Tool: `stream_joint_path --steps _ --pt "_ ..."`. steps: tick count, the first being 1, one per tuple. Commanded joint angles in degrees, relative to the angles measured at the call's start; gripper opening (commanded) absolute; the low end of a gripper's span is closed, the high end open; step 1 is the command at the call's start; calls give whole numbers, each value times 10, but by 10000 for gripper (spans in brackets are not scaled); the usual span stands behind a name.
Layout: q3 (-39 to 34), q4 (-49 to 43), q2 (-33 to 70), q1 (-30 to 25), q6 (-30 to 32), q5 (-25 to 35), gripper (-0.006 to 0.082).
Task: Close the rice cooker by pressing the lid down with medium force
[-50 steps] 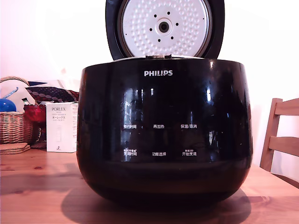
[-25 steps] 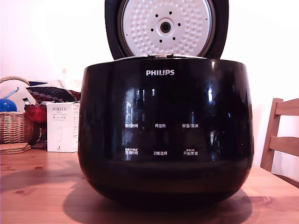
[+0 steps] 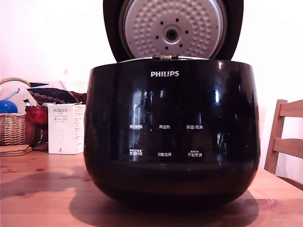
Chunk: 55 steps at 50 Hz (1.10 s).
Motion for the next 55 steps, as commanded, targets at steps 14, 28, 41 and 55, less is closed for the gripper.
stream_joint_path --steps 14,28,41,55 --pt "19 -56 33 -17 -82 36 -21" --pt "19 -64 33 -17 -147 55 -21" --pt "19 -7 33 -17 -198 88 -21" --pt "18 3 33 -18 -226 93 -21"
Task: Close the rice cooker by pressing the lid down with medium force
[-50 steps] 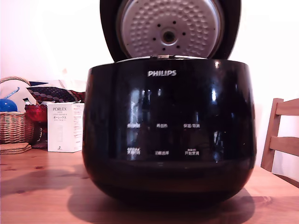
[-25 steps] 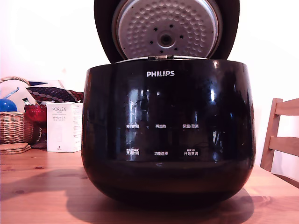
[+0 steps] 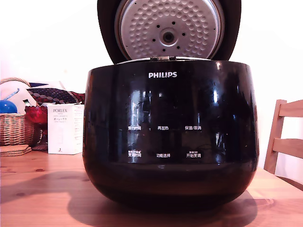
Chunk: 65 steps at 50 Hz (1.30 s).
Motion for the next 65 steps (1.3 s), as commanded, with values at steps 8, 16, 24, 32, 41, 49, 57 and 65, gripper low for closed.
stream_joint_path --steps 8,16,24,32,41,49,57,65 --pt "0 12 5 -3 -24 2 -21" --pt "-8 24 5 -3 -28 -12 -21" --pt "-29 59 5 -3 -40 -14 -21" --pt "-65 108 -6 -3 -43 -26 -21" --pt "-125 181 -44 -8 -73 -40 -21" --pt "-197 239 -93 -12 -99 -60 -21" --pt "-287 316 -148 -13 -120 -70 -21" --pt "-361 373 -185 -20 -148 -90 -21"
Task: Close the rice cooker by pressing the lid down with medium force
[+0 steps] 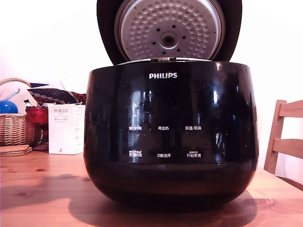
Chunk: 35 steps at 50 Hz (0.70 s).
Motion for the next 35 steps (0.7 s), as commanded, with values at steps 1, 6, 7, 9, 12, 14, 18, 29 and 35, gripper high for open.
stream_joint_path --steps 1,6,7,9,12,14,18,29,35 --pt "-40 17 0 -10 -10 -4 -21" --pt "-72 49 -10 -14 -21 -14 -21" --pt "-78 55 -12 -15 -21 -14 -21" --pt "-87 66 -12 -17 -26 -16 -21" --pt "-95 68 -12 -20 -29 -24 -21" --pt "-99 70 -12 -22 -29 -30 -21" --pt "-111 84 -12 -27 -29 -37 -21" --pt "-156 148 -19 -40 -29 -64 -21" --pt "-184 188 -19 -48 -28 -80 -21"
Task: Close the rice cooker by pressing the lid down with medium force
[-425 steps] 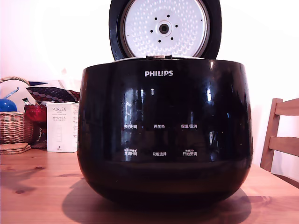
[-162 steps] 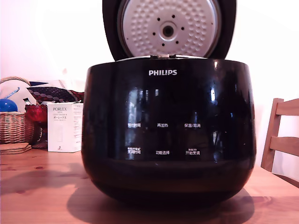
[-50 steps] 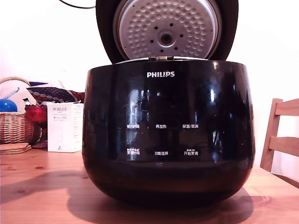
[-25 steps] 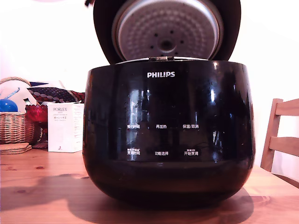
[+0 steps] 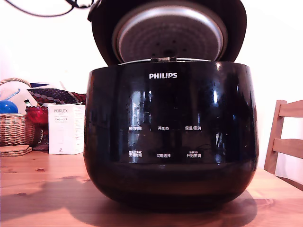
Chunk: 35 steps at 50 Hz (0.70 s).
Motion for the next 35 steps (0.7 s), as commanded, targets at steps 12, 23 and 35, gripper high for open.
stream_joint_path --steps 12,23,35 --pt "-77 87 -1 -6 15 -17 -21" --pt "-123 159 -1 -6 40 -18 -21" --pt "-151 188 -1 -7 51 -18 -21"
